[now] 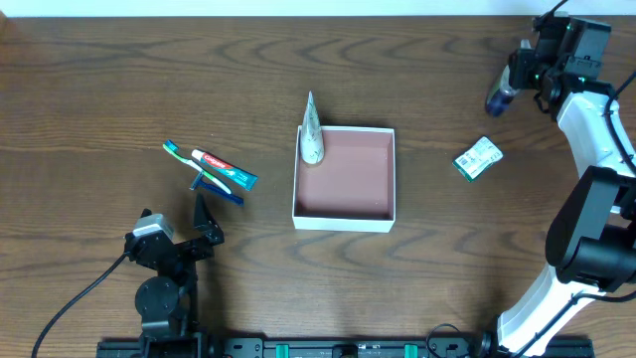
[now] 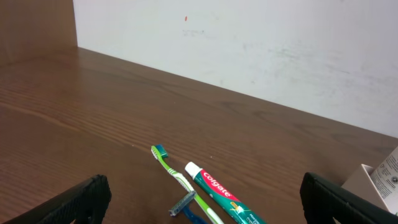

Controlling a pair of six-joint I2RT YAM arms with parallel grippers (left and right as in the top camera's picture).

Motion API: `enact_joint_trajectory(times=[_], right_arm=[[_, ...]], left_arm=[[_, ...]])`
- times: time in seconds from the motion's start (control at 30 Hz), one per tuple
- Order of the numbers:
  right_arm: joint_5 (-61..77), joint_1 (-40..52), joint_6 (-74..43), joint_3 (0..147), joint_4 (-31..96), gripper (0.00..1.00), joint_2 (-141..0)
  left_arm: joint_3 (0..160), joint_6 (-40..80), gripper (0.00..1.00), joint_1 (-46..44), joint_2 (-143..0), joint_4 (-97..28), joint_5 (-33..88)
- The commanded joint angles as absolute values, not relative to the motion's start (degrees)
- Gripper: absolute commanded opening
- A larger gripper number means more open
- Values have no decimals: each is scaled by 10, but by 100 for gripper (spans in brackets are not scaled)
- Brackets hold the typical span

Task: Pack container
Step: 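Grasp the blue foaming soap bottle with the right gripper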

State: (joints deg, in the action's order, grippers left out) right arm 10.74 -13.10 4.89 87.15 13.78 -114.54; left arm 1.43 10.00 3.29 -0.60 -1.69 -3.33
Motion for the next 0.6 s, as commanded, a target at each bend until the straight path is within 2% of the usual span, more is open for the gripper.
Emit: enact_joint_trajectory(times=[0.0,0.1,0.2,0.5,0.57], right_arm=[[112,-127,51,873,131,50,-1145],[112,-127,50,873,124,52,-1145],[112,-127,50,873,117,48,-1145],[125,-125,50,873,103,15,-1145],[125,-122,50,873,103,11,-1145]], left_arm=[[2,88,98,35,-3,-38,-38],[2,88,98,35,-3,-38,-38],[2,88,98,35,-3,-38,-38],[2,88,98,35,-3,-38,-38],[2,88,98,35,-3,-38,-38]])
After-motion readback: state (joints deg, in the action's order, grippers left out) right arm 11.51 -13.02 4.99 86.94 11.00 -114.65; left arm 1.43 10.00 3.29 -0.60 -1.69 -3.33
